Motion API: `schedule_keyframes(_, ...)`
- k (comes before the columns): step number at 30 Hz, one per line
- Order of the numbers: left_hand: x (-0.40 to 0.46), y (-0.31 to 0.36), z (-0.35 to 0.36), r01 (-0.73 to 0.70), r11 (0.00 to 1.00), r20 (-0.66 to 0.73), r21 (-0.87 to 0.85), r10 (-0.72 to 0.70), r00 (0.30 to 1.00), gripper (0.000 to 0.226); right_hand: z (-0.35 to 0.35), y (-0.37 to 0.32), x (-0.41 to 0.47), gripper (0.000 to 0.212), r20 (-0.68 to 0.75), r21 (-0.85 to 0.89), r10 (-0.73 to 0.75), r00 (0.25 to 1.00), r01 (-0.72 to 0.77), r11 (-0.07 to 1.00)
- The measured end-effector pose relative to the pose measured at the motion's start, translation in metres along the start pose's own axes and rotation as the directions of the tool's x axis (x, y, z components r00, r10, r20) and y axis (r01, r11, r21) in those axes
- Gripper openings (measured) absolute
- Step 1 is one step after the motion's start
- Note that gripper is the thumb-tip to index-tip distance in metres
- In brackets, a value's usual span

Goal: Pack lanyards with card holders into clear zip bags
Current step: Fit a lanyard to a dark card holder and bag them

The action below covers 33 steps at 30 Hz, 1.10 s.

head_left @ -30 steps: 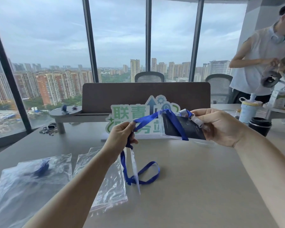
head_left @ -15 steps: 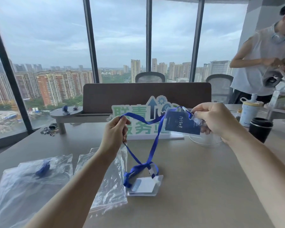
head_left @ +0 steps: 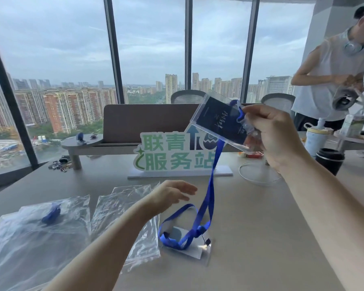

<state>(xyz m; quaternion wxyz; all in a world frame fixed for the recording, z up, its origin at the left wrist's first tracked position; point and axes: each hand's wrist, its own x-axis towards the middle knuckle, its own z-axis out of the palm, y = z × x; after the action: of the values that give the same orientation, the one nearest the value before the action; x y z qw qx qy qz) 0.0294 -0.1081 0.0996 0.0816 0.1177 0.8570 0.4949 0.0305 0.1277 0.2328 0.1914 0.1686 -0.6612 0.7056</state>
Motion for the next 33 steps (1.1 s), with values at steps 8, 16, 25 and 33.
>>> schedule_keyframes(8, 0.018, -0.058, 0.067, 0.118, 0.823, 0.071, 0.556, -0.189, 0.979, 0.012, -0.003, -0.005, 0.000, 0.025, 0.049, 0.060, -0.051, 0.997, 0.048, 0.997)
schedule_keyframes(16, 0.020, -0.018, 0.049, -0.028, 0.963, -0.133, 0.268, 0.066, 0.989, 0.026, -0.017, 0.006, 0.001, 0.018, 0.031, -0.028, 0.000, 1.000, 0.001, 1.000)
schedule_keyframes(25, 0.005, 0.055, 0.006, -0.217, 0.946, -0.387, 0.241, 0.298, 0.872, 0.012, -0.024, 0.026, -0.010, 0.019, 0.096, -0.100, 0.175, 0.980, -0.165, 0.981)
schedule_keyframes(33, 0.006, 0.069, -0.001, -0.228, 0.941, -0.389, -0.249, 0.118, 0.914, 0.027, -0.024, 0.036, -0.018, 0.022, 0.018, -0.116, 0.239, 0.971, -0.235, 0.965)
